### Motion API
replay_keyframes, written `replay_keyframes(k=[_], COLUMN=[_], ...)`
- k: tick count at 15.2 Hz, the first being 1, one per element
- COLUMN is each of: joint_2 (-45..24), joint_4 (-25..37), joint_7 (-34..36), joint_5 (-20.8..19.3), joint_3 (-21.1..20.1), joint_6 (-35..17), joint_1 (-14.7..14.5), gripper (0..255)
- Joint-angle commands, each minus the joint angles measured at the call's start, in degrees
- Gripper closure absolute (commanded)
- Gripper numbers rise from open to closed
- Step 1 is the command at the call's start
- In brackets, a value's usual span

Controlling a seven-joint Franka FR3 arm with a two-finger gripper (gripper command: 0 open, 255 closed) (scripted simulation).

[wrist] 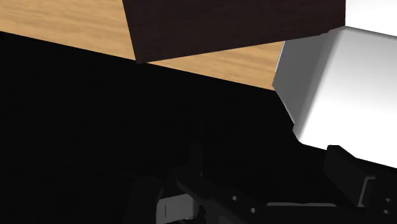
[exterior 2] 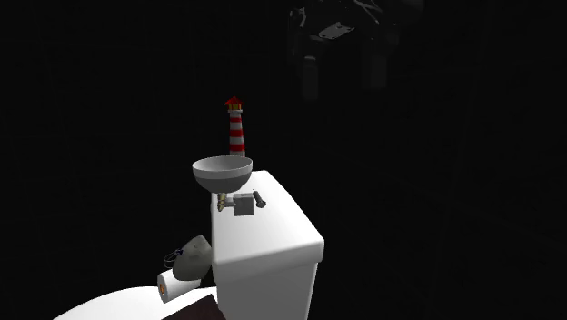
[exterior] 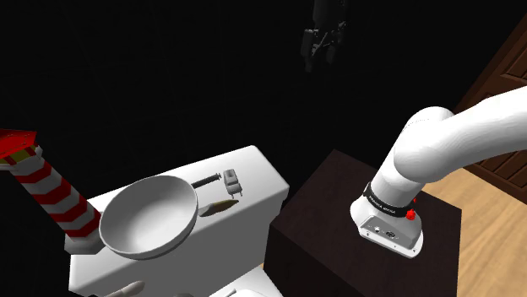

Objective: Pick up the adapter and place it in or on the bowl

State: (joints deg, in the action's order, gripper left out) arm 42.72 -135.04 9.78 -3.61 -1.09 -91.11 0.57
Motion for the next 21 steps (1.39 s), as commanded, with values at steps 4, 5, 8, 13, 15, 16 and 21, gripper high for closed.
replay_keyframes(k=[4,5,8,13,15,16,21], joint_2=[0.34,0.28,-0.46,-3.65,-5.63,-6.76,-13.86], joint_4=[-3.39,-4.39,-6.93,-9.61,-10.12,-10.24,-9.60], joint_7=[4.90,6.52,11.39,19.45,22.65,24.26,32.39], joint_5=[2.67,3.59,6.38,10.87,12.49,13.23,16.02], joint_3=[-3.15,-4.24,-7.57,-13.39,-15.80,-17.02,-23.25], joint_6=[-2.72,-3.70,-6.83,-12.76,-15.36,-16.70,-23.69], joint_1=[-0.91,-1.24,-2.31,-4.10,-4.71,-4.99,-5.78], gripper=[0,0,0,0,0,0,0])
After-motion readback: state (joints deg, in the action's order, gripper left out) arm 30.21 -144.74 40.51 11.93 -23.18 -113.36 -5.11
